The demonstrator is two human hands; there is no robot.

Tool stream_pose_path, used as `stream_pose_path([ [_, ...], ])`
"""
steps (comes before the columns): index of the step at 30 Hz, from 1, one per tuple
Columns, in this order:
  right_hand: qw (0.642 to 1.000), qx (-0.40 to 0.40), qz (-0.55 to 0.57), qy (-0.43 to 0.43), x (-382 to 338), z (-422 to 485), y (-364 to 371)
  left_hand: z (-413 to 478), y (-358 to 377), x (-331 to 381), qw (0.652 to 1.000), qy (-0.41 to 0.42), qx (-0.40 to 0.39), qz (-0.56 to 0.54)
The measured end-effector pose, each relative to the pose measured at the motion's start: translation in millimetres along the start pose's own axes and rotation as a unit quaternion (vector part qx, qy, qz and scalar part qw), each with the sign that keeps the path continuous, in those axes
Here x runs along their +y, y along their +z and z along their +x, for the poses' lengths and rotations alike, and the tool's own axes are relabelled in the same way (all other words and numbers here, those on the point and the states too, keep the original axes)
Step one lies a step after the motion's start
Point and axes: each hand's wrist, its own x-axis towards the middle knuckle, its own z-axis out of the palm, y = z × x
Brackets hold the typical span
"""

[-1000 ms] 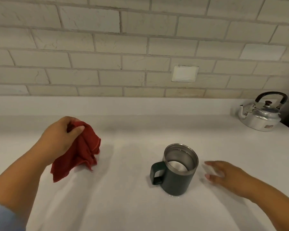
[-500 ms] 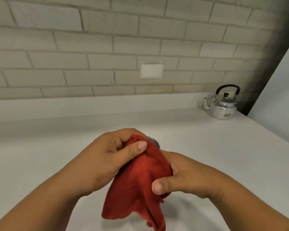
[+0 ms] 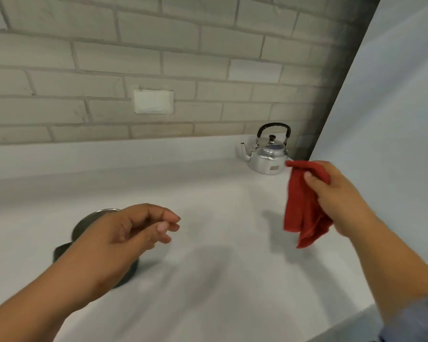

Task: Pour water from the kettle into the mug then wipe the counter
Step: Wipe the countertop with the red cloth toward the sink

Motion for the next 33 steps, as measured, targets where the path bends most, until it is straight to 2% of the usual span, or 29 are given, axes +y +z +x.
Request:
stream_pose_path([
  [3, 0.992, 0.086, -0.07, 0.065, 42, 48, -60, 10, 20, -10, 1.0, -0.006, 0.001, -0.002],
  [7, 0.97, 0.121, -0.152, 0.146, 112, 86, -110, 23, 43, -28, 1.0, -0.018, -0.001, 0.017],
  [10, 0.96, 0.09, -0.177, 0.196, 161, 98, -123, 29, 58, -38, 0.999, -0.033, 0.007, 0.039],
  [12, 0.951, 0.011, -0.23, 0.206, 189, 98, -121, 33, 68, -43, 0.998, -0.036, 0.013, 0.052],
  [14, 0.919, -0.101, -0.343, 0.168, 216, 93, -113, 36, 76, -47, 0.998, -0.04, 0.023, 0.048],
  [15, 0.901, -0.129, -0.392, 0.132, 228, 91, -110, 38, 80, -48, 0.998, -0.044, 0.028, 0.04],
  [17, 0.892, -0.127, -0.425, 0.084, 241, 86, -100, 40, 87, -50, 0.998, -0.051, 0.032, 0.03],
  [19, 0.891, -0.114, -0.434, 0.071, 238, 83, -85, 42, 93, -50, 0.997, -0.06, 0.039, 0.031],
  [23, 0.875, -0.129, -0.466, 0.019, 210, 58, -21, 46, 104, -53, 0.996, -0.071, 0.039, 0.037],
  [25, 0.881, -0.156, -0.445, -0.046, 191, 28, 21, 48, 105, -53, 0.995, -0.075, 0.033, 0.051],
  [28, 0.909, -0.208, -0.333, -0.142, 165, -11, 68, 49, 103, -52, 0.994, -0.075, 0.031, 0.074],
  [29, 0.922, -0.223, -0.281, -0.145, 158, -15, 75, 49, 102, -51, 0.993, -0.076, 0.031, 0.083],
  [31, 0.963, -0.231, -0.123, -0.061, 141, -2, 73, 46, 97, -50, 0.992, -0.078, 0.033, 0.093],
  [33, 0.98, -0.196, 0.018, 0.036, 131, 27, 53, 42, 90, -53, 0.991, -0.077, 0.045, 0.101],
])
